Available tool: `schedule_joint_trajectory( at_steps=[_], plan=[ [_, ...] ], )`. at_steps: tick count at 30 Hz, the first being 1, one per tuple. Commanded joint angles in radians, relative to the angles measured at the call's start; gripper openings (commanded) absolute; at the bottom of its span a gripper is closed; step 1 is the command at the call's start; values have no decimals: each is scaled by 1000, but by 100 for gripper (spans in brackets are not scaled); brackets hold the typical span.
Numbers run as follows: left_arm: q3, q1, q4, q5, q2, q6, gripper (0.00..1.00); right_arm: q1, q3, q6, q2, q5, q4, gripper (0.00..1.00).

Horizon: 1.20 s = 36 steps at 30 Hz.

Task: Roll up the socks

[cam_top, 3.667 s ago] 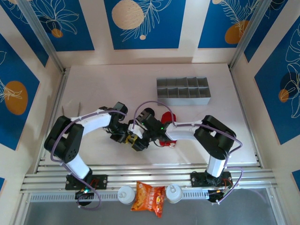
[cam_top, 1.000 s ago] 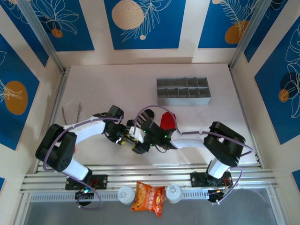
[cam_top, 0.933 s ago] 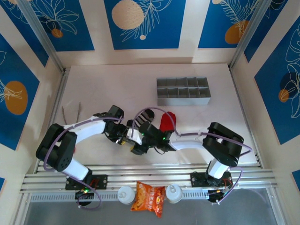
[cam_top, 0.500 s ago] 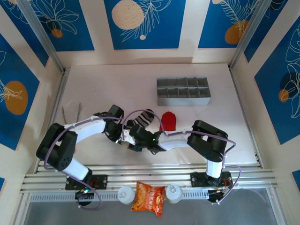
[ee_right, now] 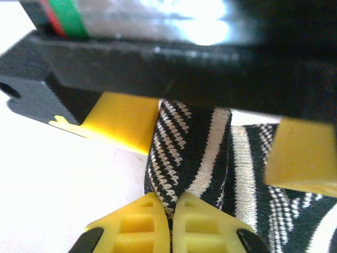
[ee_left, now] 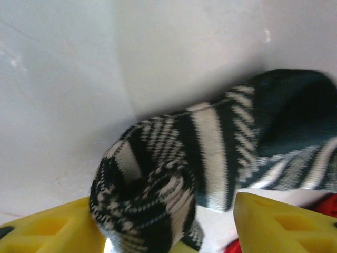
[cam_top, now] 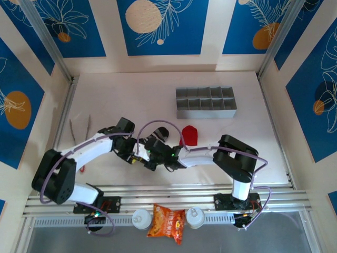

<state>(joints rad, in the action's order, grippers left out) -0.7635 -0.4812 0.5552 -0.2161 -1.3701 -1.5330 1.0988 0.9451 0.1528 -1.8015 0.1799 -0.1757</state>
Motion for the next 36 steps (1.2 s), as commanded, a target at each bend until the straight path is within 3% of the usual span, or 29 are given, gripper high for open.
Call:
schedule_joint_trajectory(
  at_steps=[1,4,12,22,34,36],
  plan=[
    [4,26,78,-5,109,-2,68,-101,-77,-168,-18,-133,158,0],
    [20,39,71,-4,135,6,70,-145,-98,-227,-22,-248,140,0],
    [46,38,70,-39,144,19,66,-221,-95,-305,-46,-419,134,0],
    [53,-35,-79,-86,64,22,55,-325,27,-402,-142,-625,225,0],
    [54,-60,-165,-43,-97,44,56,-343,146,-385,-216,-675,361,0],
    [45,-60,-181,-27,-137,48,54,-339,144,-375,-213,-655,366,6]
  ],
)
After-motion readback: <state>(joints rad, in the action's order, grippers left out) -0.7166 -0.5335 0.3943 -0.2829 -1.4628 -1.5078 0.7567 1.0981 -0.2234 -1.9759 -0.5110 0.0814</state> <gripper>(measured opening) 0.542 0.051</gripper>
